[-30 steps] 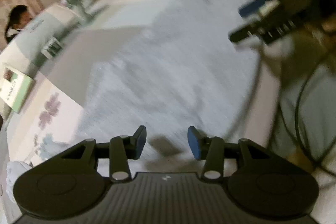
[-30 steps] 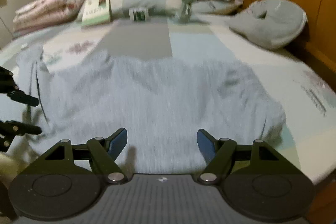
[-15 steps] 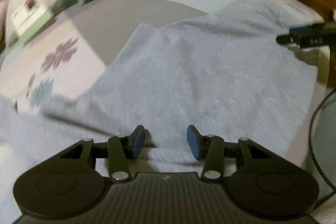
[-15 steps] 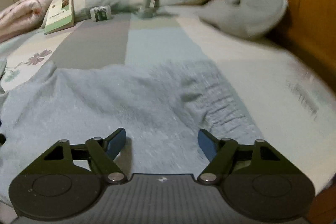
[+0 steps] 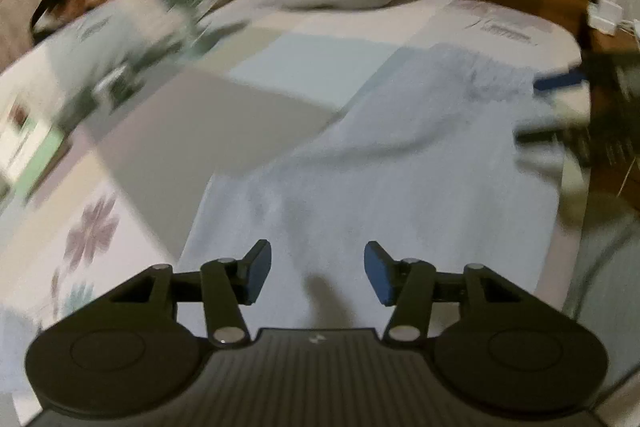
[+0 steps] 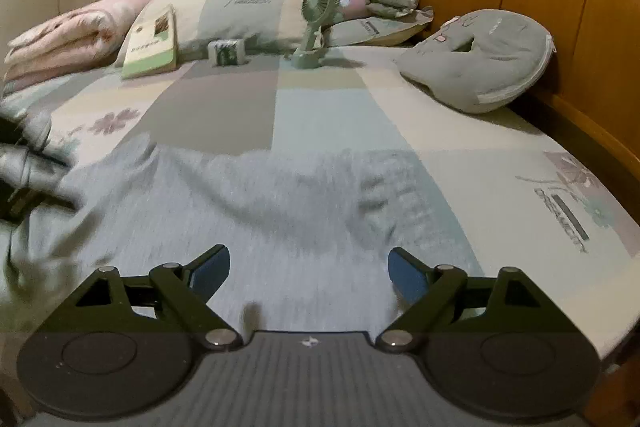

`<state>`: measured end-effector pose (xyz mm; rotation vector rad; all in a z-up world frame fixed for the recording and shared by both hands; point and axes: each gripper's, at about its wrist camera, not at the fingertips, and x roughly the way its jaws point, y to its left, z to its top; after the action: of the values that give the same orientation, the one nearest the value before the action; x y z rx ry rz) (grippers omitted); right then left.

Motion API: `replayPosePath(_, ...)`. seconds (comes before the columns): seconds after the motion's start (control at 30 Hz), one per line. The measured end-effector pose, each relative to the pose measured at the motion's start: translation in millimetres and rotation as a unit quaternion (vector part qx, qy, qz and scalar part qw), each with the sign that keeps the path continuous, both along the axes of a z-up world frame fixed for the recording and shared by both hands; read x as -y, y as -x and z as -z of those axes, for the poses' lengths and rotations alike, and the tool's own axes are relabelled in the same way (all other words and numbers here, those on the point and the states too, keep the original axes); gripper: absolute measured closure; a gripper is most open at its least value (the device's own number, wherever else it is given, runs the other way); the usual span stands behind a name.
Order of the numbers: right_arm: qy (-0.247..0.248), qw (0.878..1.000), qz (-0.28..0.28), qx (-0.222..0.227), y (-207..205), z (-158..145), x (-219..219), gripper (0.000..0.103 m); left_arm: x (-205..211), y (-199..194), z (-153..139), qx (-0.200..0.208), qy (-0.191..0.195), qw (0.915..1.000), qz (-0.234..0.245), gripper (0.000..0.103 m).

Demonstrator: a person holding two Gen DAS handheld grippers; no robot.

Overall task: Fold clothes
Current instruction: 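Withdraw both open grippers from the folded sweatpants, then move both open grippers over the spread light blue garment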

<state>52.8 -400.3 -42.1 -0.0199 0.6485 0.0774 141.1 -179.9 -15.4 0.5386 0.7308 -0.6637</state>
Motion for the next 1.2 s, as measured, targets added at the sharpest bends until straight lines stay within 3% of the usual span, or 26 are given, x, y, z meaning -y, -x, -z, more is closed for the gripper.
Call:
replayPosePath(0.17,-0.004,1.000,0.005,-0.007,23,8,2,0.013,63,-20,6,-0.008,0.002,0.9981,0.061,0.049)
replayPosePath(0.33,-0.062,0.998,0.026,0.007,36,12,14,0.013,123,-35,22,-0.016,0.004,0.9947,0.101,0.049)
replayPosePath(0.43,-0.077,0.996,0.028,0.023,38,10,19,0.010,150,-47,39,-0.026,0.001,0.9940,0.106,0.049)
replayPosePath(0.57,-0.089,0.995,0.039,0.029,37,12,28,0.007,164,-66,54,-0.040,0.001,0.9957,0.084,0.041)
replayPosePath(0.7,-0.109,0.993,0.044,0.025,36,17,35,0.007,158,-61,42,-0.031,-0.004,0.9952,0.093,0.041)
replayPosePath(0.93,-0.109,0.993,0.035,0.038,43,4,27,0.005,114,-22,-9,0.006,-0.016,0.9951,0.097,0.042)
replayPosePath(1.07,-0.108,0.993,0.029,0.041,48,-7,15,0.001,68,10,-41,0.028,-0.033,0.9952,0.088,0.035)
replayPosePath(1.2,-0.098,0.994,0.015,0.036,49,-19,-4,0.000,21,43,-64,0.040,-0.026,0.9965,0.069,0.026)
